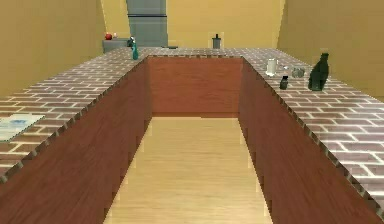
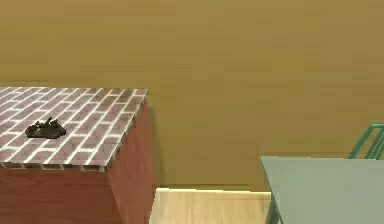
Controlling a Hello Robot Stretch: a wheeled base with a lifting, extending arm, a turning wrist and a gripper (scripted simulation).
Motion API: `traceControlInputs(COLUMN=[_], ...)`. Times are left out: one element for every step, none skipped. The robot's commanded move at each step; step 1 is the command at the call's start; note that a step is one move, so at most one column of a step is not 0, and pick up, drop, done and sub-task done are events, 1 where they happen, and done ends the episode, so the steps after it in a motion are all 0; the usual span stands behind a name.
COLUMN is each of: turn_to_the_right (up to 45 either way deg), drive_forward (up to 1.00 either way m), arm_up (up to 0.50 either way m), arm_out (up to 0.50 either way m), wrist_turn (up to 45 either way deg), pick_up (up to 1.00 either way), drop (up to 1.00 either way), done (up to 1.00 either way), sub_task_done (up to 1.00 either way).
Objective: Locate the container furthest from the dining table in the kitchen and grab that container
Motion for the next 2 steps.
traceControlInputs(turn_to_the_right=[0.0, -3.0], drive_forward=[1.0, 0.0], arm_up=[0.0, 0.0], arm_out=[0.0, 0.0], wrist_turn=[0.0, 0.0], pick_up=[0.0, 0.0], drop=[0.0, 0.0], done=[0.0, 0.0], sub_task_done=[0.0, 0.0])
